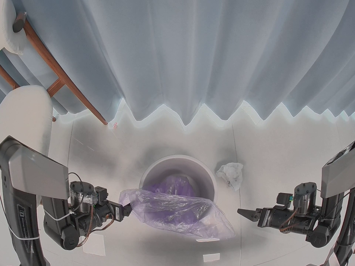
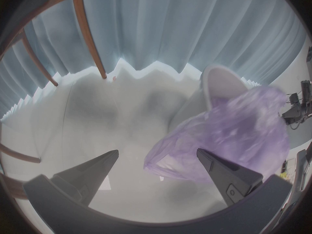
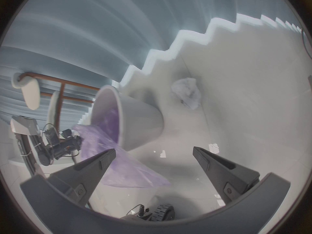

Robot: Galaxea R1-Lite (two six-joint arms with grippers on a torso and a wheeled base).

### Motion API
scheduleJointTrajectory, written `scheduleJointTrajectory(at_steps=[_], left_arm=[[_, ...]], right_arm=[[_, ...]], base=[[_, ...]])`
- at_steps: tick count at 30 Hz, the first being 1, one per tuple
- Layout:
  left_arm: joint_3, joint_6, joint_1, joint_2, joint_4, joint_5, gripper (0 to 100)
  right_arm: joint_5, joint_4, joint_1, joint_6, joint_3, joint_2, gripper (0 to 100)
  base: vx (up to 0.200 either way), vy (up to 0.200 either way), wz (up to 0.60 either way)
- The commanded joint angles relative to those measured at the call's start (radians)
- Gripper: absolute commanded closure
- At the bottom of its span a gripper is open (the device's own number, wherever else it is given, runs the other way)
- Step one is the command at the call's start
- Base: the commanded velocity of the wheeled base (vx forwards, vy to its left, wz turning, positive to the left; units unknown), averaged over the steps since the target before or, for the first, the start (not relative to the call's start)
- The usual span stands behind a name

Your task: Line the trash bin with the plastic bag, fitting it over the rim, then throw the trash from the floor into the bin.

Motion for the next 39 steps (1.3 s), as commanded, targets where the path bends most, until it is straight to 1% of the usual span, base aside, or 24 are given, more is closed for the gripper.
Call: scheduleJointTrajectory(at_steps=[1,2,5,7,9,11,14,16,17,19,21,23,25,26,27,29,31,34,37,38,39], left_arm=[[0.056,0.006,-0.014,-0.224,0.009,-0.058,0],[0.07,0.007,-0.015,-0.342,0.02,-0.084,0],[0.106,0.015,-0.017,-0.448,0.022,-0.167,0],[0.124,0.015,-0.034,-0.512,0.022,-0.22,0],[0.122,0.015,-0.055,-0.552,0.028,-0.257,0],[0.106,0.001,-0.054,-0.567,0.045,-0.305,0],[0.047,-0.046,0.014,-0.564,0.06,-0.424,0],[0.015,-0.089,0.05,-0.57,0.063,-0.469,0],[-0.017,-0.128,0.063,-0.574,0.063,-0.481,0],[-0.091,-0.197,0.061,-0.575,0.063,-0.483,0],[-0.177,-0.273,0.046,-0.572,0.055,-0.48,0],[-0.249,-0.318,0.014,-0.569,0.052,-0.475,0],[-0.306,-0.356,-0.006,-0.57,0.052,-0.457,0],[-0.352,-0.399,-0.023,-0.569,0.051,-0.438,0],[-0.359,-0.404,-0.025,-0.569,0.051,-0.435,0],[-0.457,-0.485,-0.072,-0.563,0.031,-0.375,0],[-0.485,-0.516,-0.088,-0.561,0.009,-0.349,0],[-0.496,-0.516,-0.098,-0.56,0.008,-0.355,0],[-0.499,-0.511,-0.075,-0.547,0.009,-0.414,0],[-0.502,-0.505,-0.046,-0.531,0.008,-0.507,0],[-0.499,-0.496,-0.034,-0.521,0.008,-0.555,0]], right_arm=[[0.1,-0.012,0.005,-0.001,0.019,-0.196,0],[0.14,-0.012,0.0,0.0,0.019,-0.249,0],[0.204,-0.015,-0.006,0.003,0.019,-0.298,0],[0.255,-0.014,-0.014,0.005,0.019,-0.341,0],[0.296,-0.014,-0.018,0.003,0.017,-0.376,0],[0.314,-0.012,-0.02,0.003,0.003,-0.399,0],[0.314,-0.008,-0.023,0.003,-0.067,-0.396,0],[0.319,-0.008,-0.038,0.008,-0.101,-0.393,0],[0.324,-0.008,-0.063,0.014,-0.119,-0.387,0],[0.342,-0.014,-0.098,0.018,-0.138,-0.371,0],[0.363,-0.008,-0.141,0.031,-0.15,-0.374,0],[0.396,-0.014,-0.155,0.045,-0.148,-0.367,0],[0.4,-0.012,-0.161,0.055,-0.162,-0.376,0],[0.4,-0.012,-0.162,0.055,-0.17,-0.374,0],[0.4,-0.012,-0.164,0.055,-0.171,-0.373,0],[0.4,-0.012,-0.176,0.055,-0.17,-0.368,0],[0.4,-0.012,-0.176,0.055,-0.165,-0.373,0],[0.4,-0.012,-0.169,0.051,-0.171,-0.407,0],[0.402,0.002,-0.169,0.058,-0.228,-0.456,0],[0.402,0.029,-0.169,0.064,-0.293,-0.462,0],[0.402,0.051,-0.169,0.066,-0.323,-0.465,0]], base=[[0.0,0.0,0.0],[0.0,0.0,0.0],[0.0,0.0,0.0],[0.0,0.0,0.0],[0.0,0.0,0.0],[0.0,0.0,0.0],[0.0,0.0,0.0],[0.0,0.0,0.0],[0.0,0.0,0.0],[0.0,0.0,0.0],[0.0,0.0,0.0],[0.0,0.0,0.0],[0.0,0.0,0.0],[0.0,0.0,0.0],[0.0,0.0,0.0],[0.0,0.0,0.0],[0.0,0.0,0.0],[0.0,0.0,0.0],[0.0,0.0,0.0],[0.0,0.0,0.0],[0.0,0.0,0.0]])
